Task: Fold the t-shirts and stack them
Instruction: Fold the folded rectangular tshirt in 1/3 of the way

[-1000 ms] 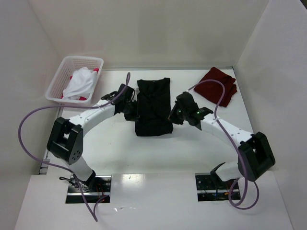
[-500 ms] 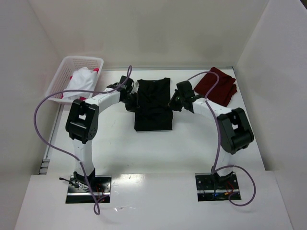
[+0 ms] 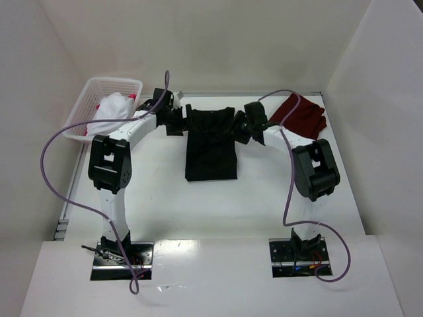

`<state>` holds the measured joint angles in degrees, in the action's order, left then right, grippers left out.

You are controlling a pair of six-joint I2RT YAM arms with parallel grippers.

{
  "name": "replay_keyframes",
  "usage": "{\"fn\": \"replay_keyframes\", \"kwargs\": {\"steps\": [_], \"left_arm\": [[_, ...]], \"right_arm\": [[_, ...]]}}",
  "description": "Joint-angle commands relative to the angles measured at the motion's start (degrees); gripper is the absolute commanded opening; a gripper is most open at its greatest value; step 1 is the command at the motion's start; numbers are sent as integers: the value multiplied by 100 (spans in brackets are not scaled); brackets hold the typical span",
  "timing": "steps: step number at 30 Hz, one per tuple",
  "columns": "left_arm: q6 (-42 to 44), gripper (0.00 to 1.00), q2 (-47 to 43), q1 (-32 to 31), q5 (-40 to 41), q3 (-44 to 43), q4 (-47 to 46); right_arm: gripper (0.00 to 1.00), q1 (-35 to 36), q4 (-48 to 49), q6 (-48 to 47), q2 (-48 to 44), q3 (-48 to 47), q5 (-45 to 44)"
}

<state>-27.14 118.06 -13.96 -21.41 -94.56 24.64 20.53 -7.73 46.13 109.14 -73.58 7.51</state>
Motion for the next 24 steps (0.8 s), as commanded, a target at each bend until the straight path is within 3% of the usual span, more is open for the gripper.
{"fn": "replay_keyframes", "kwargs": {"steps": [1, 5, 9, 13, 14, 18, 24], "left_arm": [[155, 90, -185, 24, -241, -238, -144], [69, 90, -923, 77, -311, 768, -362], [-238, 82, -1802, 24, -311, 1913, -890], [-432, 57, -2427, -177, -513, 2846, -1163], [-485, 44, -2489, -178, -513, 3125, -1346], [-600, 16, -2368, -239, -645, 3286, -1559], [-547, 13, -1402, -239, -760, 2628, -1559]], "right_arm": [[59, -190, 185, -270, -121, -578, -100], [63, -190, 192, -298, -753, -263, -100], [63, -190, 333, -245, -1438, 561, -48], [50, -190, 439, -192, -1922, 1292, 14], [44, -138, 517, -131, -2071, 1415, 14], [39, -85, 579, -78, -2152, 1820, 14], [39, -85, 632, -78, -2257, 1883, 14]]}}
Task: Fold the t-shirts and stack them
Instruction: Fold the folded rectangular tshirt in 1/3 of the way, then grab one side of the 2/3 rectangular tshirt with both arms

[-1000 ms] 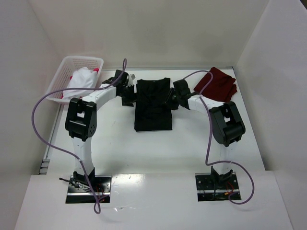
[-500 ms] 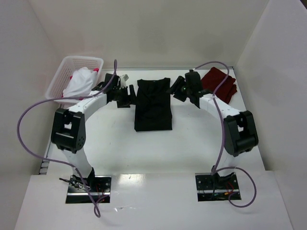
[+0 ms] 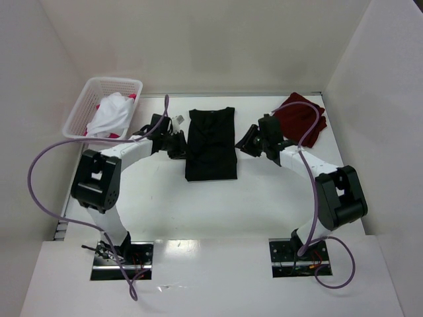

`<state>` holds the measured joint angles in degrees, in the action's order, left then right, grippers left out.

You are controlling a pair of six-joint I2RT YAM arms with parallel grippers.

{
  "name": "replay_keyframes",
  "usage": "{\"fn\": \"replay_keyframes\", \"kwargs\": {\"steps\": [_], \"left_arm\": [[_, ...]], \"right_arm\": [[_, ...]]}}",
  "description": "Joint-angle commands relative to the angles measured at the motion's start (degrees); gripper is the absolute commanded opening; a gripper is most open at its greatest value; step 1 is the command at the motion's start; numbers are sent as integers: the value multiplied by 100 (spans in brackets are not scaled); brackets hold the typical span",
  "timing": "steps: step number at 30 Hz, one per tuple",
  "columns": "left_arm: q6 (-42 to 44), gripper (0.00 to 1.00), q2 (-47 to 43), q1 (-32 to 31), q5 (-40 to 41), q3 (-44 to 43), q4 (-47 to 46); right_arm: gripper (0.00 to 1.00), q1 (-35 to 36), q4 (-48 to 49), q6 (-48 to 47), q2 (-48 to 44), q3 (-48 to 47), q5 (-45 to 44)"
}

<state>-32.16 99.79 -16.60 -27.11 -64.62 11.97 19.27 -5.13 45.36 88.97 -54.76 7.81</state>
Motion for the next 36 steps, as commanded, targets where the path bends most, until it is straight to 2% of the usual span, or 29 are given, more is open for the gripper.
{"fn": "replay_keyframes", "kwargs": {"steps": [1, 11, 14, 17, 18, 19, 20, 22, 23, 27, 29, 33, 36], "left_arm": [[-44, 13, 541, 25, -189, -463, -291], [-44, 13, 1745, 341, 47, -1885, -186], [-44, 16, 2035, 455, 101, -2212, -186], [-44, 27, 2308, 456, 48, -2625, -133], [8, 35, 2369, 456, -13, -2687, -133], [8, 49, 2370, 456, -13, -2740, -81], [60, 55, 2370, 456, -74, -2740, -80], [113, 67, 2002, 456, -75, -2592, -80], [183, 77, 1818, 456, 73, -2321, -80], [333, 91, 642, 456, 557, -1487, 156], [273, 92, 227, 509, 620, -1011, 157], [-44, 94, -783, 509, 567, 88, -116], [-44, 92, -996, 439, 506, 554, -54]], "right_arm": [[39, 42, 372, -1, -240, 1, -95], [42, 42, 319, 8, -178, 1, -61], [42, 42, 372, 8, -178, 1, -8], [42, 42, 372, 8, -125, 1, 44], [43, 42, 372, -53, -73, 1, 106], [45, 42, 372, -115, -73, 1, 106], [47, 42, 320, -168, -73, 53, 211], [55, 42, 179, -334, -20, 124, 273], [57, 42, 179, -387, -20, 211, 326], [68, 234, 178, -449, -186, 641, 493], [72, 410, 179, -449, -397, 695, 362], [73, 692, 179, -449, -486, 914, 204], [67, 763, 117, -449, -486, 1020, 141]]}}
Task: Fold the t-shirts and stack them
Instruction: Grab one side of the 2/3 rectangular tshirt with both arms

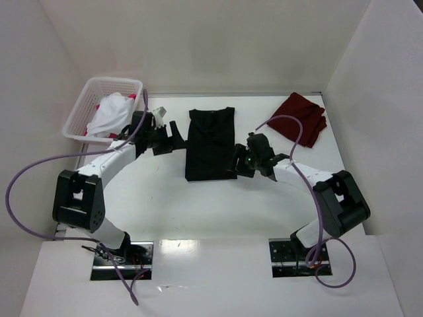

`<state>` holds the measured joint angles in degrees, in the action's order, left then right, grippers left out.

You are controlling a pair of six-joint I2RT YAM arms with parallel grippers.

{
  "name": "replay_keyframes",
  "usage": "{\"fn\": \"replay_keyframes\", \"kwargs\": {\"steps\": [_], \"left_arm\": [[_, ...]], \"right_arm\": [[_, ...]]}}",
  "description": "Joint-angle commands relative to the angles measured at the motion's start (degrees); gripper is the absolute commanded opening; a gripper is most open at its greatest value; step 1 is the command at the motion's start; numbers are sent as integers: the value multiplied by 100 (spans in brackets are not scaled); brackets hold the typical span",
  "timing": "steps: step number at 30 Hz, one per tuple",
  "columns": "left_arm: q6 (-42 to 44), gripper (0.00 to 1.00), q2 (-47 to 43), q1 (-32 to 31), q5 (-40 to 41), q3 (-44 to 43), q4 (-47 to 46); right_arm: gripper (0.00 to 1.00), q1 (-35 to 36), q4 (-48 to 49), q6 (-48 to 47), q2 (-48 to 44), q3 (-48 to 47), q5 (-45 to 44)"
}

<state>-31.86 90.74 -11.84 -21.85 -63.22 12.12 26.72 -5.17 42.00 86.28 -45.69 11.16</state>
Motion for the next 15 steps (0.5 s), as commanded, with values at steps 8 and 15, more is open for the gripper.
{"fn": "replay_keyframes", "kwargs": {"steps": [8, 15], "left_arm": [[-383, 86, -100, -346, -250, 1206, -342], [-506, 80, 110, -539, -311, 1427, -517]], "right_arm": [[61, 70, -125, -166, -217, 367, -624], [59, 70, -63, -166, -6, 430, -685]]}}
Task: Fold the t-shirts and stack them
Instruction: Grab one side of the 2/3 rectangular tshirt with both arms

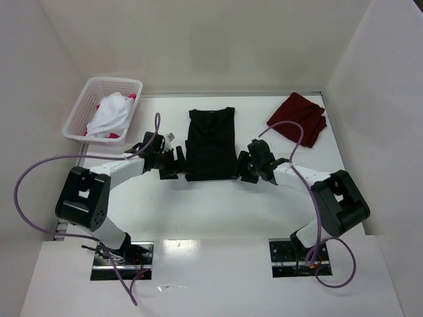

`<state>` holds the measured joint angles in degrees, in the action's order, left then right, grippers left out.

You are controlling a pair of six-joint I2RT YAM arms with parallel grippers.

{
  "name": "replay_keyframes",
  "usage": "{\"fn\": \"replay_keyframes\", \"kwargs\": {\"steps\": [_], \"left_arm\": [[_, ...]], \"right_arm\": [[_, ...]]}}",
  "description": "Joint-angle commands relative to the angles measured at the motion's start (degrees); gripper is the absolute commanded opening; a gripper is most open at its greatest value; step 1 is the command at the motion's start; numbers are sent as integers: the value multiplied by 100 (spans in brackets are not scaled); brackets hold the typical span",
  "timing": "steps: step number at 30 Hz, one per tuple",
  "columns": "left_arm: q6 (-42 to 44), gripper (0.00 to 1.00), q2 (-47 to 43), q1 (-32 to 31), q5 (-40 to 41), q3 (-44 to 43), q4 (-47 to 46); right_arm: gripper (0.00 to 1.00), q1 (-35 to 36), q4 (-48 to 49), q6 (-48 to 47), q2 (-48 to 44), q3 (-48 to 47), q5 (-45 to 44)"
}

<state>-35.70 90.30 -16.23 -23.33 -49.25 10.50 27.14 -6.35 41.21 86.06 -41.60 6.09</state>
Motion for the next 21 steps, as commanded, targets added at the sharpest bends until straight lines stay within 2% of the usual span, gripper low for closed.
{"fn": "replay_keyframes", "kwargs": {"steps": [1, 8, 12, 17, 18, 21], "left_arm": [[-121, 80, 207, -187, -163, 30, -356], [-331, 71, 594, -302, 118, 30, -593], [-481, 60, 471, -302, 461, 91, -532], [-534, 55, 593, -302, 663, -40, -479], [-534, 51, 646, -302, 611, -101, -479], [-534, 45, 787, -302, 558, -102, -549]], "right_arm": [[57, 29, 55, -87, 103, 21, -239], [55, 29, 169, -140, 507, -260, -240], [50, 29, 169, -140, 570, -313, -301], [50, 29, 292, -140, 631, -383, -354], [50, 29, 292, -140, 718, -462, -354], [44, 29, 231, -140, 964, -533, -354]]}}
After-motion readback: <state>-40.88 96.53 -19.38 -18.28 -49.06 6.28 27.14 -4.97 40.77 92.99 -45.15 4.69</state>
